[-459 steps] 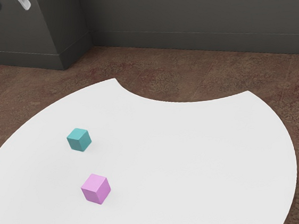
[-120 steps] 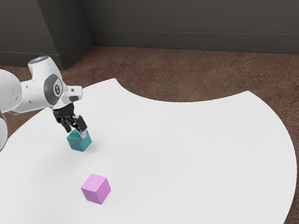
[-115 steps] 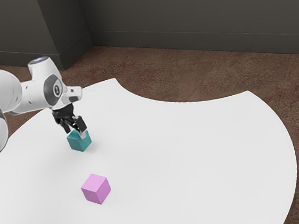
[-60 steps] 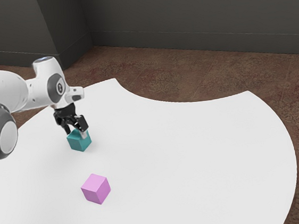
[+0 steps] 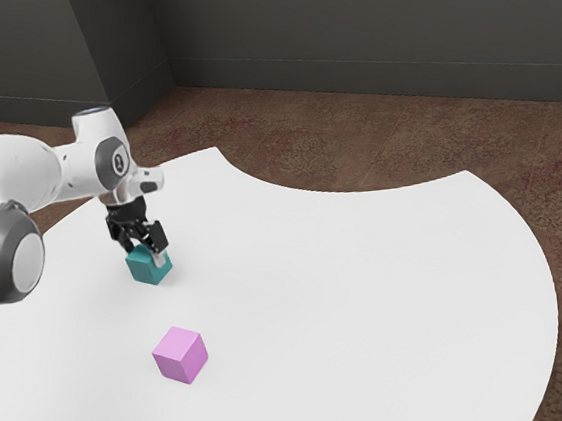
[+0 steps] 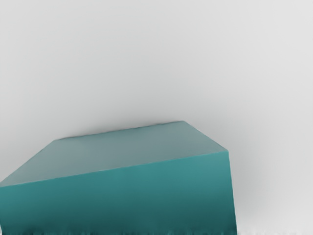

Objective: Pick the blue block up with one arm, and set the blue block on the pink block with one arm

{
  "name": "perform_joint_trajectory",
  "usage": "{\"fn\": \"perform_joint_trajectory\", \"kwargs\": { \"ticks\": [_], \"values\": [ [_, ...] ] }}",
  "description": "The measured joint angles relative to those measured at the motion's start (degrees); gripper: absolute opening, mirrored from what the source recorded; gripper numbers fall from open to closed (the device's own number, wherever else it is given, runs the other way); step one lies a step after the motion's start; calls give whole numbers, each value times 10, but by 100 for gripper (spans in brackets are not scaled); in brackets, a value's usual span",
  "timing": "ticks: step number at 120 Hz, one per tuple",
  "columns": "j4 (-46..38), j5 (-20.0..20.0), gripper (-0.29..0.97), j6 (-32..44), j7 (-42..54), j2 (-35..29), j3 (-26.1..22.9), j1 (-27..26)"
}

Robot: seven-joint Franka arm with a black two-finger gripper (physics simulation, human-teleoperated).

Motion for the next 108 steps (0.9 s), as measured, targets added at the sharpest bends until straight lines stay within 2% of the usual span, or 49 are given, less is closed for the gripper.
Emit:
{"fn": "perform_joint_trajectory", "kwargs": {
  "ticks": [108],
  "values": [
    [78,-2,66,-75,9,48,-2,4]
  ]
}}
